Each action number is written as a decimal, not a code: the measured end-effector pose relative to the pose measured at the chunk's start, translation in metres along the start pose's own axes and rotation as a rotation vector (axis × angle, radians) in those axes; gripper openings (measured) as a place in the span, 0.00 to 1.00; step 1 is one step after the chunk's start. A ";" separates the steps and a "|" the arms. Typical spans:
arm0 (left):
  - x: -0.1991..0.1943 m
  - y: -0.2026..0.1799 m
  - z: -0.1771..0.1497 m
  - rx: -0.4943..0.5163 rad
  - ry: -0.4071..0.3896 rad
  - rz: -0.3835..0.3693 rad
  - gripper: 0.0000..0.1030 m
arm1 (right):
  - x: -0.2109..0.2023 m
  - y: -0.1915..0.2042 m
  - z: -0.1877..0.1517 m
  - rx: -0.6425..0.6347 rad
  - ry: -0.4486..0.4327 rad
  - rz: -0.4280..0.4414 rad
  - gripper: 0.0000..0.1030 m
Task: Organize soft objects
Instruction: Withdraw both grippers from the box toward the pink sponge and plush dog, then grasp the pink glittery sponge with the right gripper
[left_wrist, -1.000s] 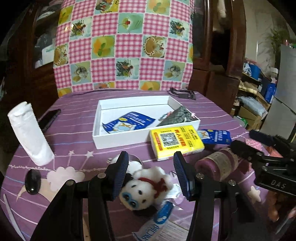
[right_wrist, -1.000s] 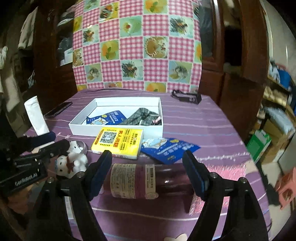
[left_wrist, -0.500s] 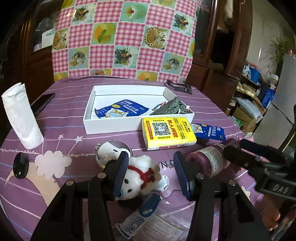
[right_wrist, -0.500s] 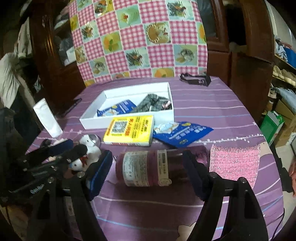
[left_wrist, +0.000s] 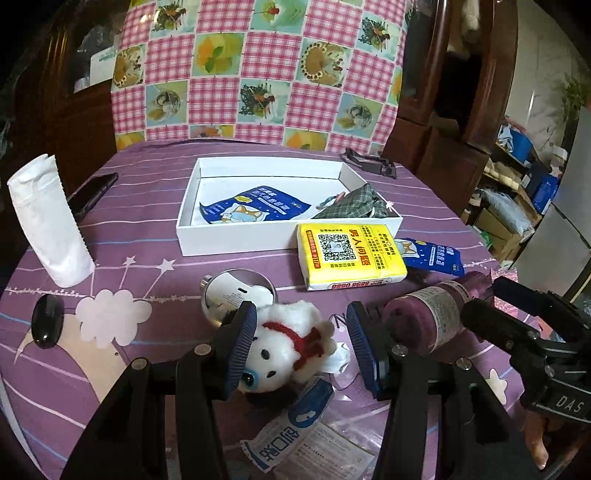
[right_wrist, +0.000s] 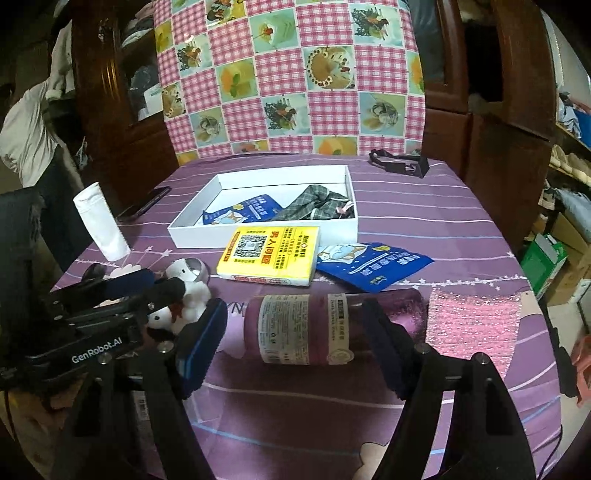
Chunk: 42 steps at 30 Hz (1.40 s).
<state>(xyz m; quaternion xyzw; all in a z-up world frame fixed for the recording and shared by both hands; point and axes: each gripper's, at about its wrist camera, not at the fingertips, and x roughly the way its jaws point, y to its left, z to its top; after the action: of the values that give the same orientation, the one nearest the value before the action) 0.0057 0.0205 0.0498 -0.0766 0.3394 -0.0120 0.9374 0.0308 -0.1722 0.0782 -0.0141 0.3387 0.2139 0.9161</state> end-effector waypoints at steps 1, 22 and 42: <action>0.000 0.000 0.000 0.000 0.002 -0.001 0.49 | 0.000 -0.001 0.000 0.004 0.003 0.000 0.73; 0.010 -0.039 -0.017 0.096 0.122 -0.156 0.49 | -0.015 -0.087 -0.005 0.197 0.052 -0.129 0.73; 0.017 -0.049 -0.025 0.167 0.167 -0.111 0.49 | 0.037 -0.091 -0.026 0.069 0.233 -0.346 0.60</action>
<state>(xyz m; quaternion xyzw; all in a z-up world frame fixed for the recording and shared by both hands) 0.0048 -0.0324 0.0274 -0.0156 0.4095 -0.0982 0.9069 0.0766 -0.2451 0.0237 -0.0652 0.4420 0.0386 0.8938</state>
